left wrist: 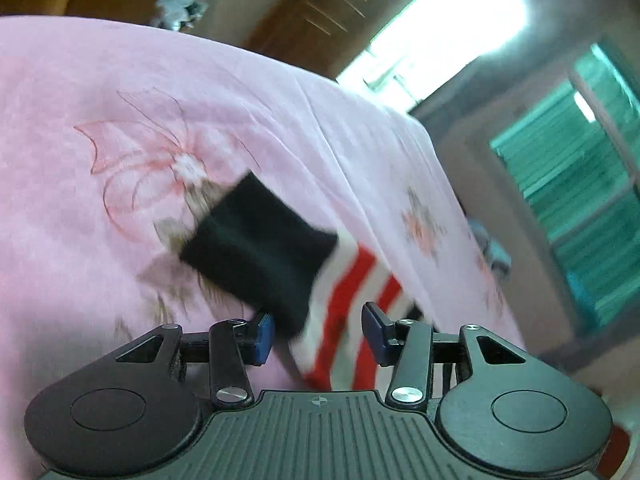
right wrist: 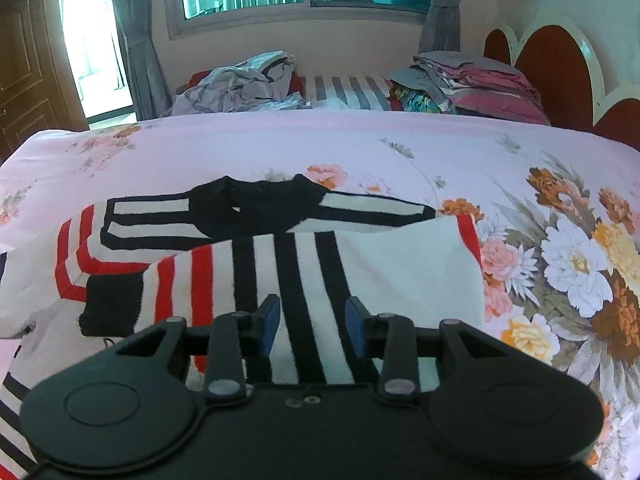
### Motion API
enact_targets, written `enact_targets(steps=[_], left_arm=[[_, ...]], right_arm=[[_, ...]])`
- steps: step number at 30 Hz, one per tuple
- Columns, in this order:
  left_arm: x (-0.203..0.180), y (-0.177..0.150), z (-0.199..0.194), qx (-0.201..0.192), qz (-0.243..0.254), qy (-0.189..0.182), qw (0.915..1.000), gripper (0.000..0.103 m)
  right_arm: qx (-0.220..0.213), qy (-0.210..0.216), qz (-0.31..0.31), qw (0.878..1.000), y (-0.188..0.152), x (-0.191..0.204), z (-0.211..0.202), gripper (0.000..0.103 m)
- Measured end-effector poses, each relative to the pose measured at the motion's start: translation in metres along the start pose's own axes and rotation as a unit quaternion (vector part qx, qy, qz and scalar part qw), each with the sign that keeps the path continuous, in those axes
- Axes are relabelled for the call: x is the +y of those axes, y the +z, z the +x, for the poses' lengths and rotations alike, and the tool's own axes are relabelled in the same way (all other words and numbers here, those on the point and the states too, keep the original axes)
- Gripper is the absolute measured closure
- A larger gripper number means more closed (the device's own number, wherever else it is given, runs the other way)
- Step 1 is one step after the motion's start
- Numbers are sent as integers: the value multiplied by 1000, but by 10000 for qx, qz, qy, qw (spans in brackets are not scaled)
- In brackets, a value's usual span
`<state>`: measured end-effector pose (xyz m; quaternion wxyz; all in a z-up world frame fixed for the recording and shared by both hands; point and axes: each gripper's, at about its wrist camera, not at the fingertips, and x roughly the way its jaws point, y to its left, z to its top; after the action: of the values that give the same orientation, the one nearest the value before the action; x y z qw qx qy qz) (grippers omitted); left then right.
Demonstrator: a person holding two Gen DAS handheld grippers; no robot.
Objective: Fold small clothes
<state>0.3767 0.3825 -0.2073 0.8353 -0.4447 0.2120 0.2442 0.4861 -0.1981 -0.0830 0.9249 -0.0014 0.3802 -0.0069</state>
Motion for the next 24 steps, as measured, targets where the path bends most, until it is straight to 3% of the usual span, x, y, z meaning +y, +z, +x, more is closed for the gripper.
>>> enact_targets(steps=[1, 2, 3, 6, 9, 13, 16, 24], left_arm=[[1, 2, 3, -12, -51, 0, 10000, 57], [-1, 3, 7, 18, -11, 64, 10000, 70], [-11, 0, 8, 64, 172, 190, 9997, 100], [-46, -4, 1, -22, 974, -67, 9952, 99], [-103, -24, -5, 35, 1834, -612, 9811, 99], [-181, -82, -2, 499, 2689, -1338, 9525, 99], [-238, -140, -2, 825, 3343, -1725, 9228, 99], [-345, -271, -5, 1551, 4752, -1862, 8458, 99]], right_arm=[[-13, -27, -3, 10000, 1, -1, -1, 68], [-30, -56, -2, 10000, 1, -2, -2, 68], [-40, -99, 21, 9999, 1, -5, -3, 68], [-30, -201, 207, 9996, 3, -20, -4, 68], [-90, -249, 408, 9988, 5, -33, -7, 68], [-147, -229, 528, 9982, 4, -42, -12, 68], [-172, -145, 555, 9982, 1, -47, -16, 68], [-199, -19, 852, 9962, -4, -81, -28, 68]])
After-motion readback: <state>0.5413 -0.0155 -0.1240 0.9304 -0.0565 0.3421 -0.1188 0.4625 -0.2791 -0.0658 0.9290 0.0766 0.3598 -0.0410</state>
